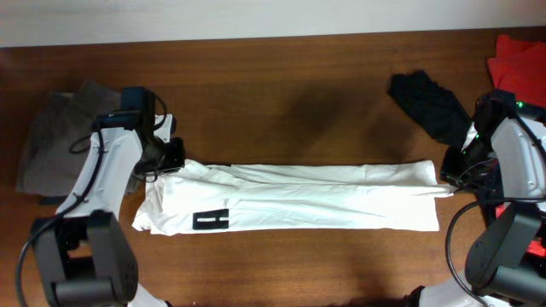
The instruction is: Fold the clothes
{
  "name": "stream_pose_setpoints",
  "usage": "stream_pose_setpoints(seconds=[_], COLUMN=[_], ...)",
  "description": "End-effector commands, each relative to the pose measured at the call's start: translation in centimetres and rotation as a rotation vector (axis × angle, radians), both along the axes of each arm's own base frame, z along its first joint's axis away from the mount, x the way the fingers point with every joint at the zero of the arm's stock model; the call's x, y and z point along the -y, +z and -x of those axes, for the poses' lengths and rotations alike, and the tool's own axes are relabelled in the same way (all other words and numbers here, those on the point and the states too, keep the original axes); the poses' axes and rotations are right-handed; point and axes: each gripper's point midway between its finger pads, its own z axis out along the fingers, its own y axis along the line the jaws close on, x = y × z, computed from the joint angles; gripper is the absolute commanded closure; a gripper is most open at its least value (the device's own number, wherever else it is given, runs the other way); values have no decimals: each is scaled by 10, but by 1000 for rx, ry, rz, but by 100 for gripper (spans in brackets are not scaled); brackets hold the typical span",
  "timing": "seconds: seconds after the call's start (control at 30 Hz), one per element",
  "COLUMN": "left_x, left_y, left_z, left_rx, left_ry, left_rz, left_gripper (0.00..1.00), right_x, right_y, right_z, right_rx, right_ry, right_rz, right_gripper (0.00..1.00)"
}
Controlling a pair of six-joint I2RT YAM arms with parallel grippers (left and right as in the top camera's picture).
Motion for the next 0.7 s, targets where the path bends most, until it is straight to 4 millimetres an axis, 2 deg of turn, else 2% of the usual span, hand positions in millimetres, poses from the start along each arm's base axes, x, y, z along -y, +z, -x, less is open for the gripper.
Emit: stream_pose_setpoints(seconds=[0.0,0.27,0.4,0.67], left_x=[-7,-14,-17,-18], left_y=[-28,-85,-105,-112], left_z=[4,26,39,44], left_rx=[-83,-270,-353,-384], left_ry=[10,15,14,12], left_rz=[-40,-59,-71,-77], left_gripper=[87,87,87,87], right_x=[1,1,1,1], right_y=[0,0,0,0], right_z=[3,3,2,2], right_rx=[-4,-5,-4,-2], right_ry=[-14,-10,-10,9], right_rz=[-4,-4,-3,-3], right_gripper=[96,96,96,96])
